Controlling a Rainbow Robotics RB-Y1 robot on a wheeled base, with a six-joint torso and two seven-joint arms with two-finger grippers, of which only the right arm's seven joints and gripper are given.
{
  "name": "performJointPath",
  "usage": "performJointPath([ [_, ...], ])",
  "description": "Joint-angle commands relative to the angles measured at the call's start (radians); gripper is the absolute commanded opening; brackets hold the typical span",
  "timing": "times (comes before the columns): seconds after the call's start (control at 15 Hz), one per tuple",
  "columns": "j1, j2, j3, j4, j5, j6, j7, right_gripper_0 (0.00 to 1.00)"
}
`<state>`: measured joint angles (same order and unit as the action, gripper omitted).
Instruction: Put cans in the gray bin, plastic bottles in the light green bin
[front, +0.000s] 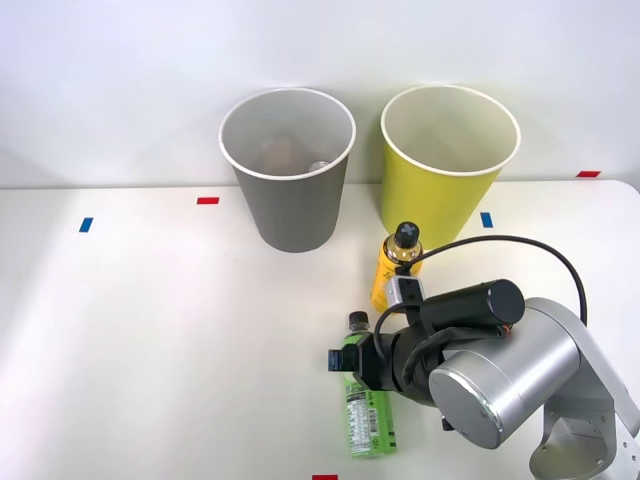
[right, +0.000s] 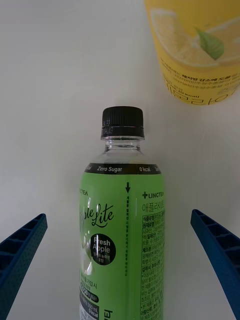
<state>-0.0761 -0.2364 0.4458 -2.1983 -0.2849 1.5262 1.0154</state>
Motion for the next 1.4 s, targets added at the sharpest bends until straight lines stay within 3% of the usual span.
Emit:
performJointPath([
  [0.07,0.009,0.002,0.001,0.000,0.006,0.000,0.008,1.00],
  [0.6,-0.005,0.072,-0.009,0.097,0.073,-0.003,0.035,1.00],
  [1.2,0.007,0.080,-0.006,0.100,0.101,-0.006,0.058,1.00],
  [1.27,0.007,0.080,-0.003,0.100,0.101,-0.006,0.061,0.89],
  [1.33,0.007,0.080,-0.001,0.098,0.101,-0.008,0.066,0.58],
  [1.4,0.009,0.080,-0.001,0.100,0.102,-0.006,0.069,0.55],
])
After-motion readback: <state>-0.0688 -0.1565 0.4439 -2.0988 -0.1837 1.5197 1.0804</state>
